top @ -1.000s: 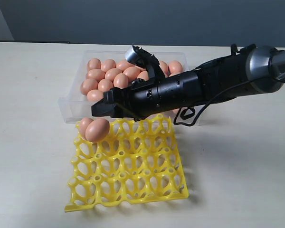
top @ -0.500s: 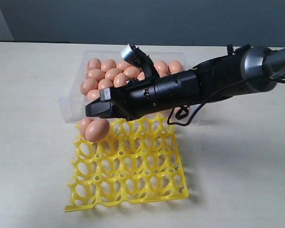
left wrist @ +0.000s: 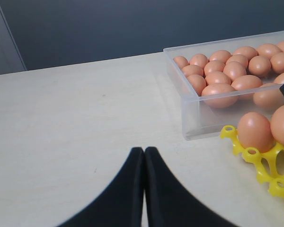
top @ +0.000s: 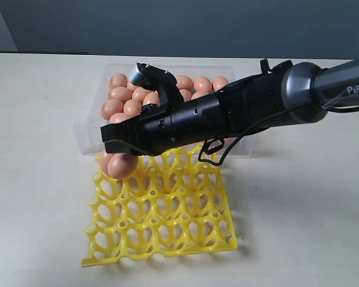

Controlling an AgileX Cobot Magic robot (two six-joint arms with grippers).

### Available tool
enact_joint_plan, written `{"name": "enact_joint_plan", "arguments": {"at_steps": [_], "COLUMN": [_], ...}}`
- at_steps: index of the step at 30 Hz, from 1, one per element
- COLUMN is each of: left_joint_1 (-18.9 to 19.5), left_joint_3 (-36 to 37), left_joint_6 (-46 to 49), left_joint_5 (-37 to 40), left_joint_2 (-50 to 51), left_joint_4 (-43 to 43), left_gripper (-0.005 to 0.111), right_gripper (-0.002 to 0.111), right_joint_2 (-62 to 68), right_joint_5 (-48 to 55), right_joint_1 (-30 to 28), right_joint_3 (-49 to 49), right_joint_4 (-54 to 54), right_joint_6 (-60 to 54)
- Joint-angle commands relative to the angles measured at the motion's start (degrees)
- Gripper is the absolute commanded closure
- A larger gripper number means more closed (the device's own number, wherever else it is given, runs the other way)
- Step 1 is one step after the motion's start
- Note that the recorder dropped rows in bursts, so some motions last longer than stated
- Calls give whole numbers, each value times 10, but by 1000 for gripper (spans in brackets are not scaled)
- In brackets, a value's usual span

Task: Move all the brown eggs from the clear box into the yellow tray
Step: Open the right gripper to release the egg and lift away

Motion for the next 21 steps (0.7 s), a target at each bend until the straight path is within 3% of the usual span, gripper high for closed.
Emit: {"name": "enact_joint_plan", "arguments": {"at_steps": [1, 10, 16, 21], "left_joint_1": [2, 2, 2, 2], "left_joint_3": [2, 2, 2, 2], "left_joint_6": [0, 0, 0, 0], "left_joint_5": [-6, -6, -6, -6], "left_joint_2": [-3, -3, -3, -3], "left_joint_4": [0, 0, 0, 0], "left_gripper": [106, 106, 106, 106], "right_gripper": [109, 109, 109, 109], "right_joint_2": [-1, -1, -1, -1], "right_joint_5": [-34, -47, -64, -66], "right_joint_1": [1, 1, 1, 1], "right_joint_3": [-3, -3, -3, -3], "right_joint_4": [-18, -30, -115, -124], "right_joint_6": [-3, 3, 73, 82]}}
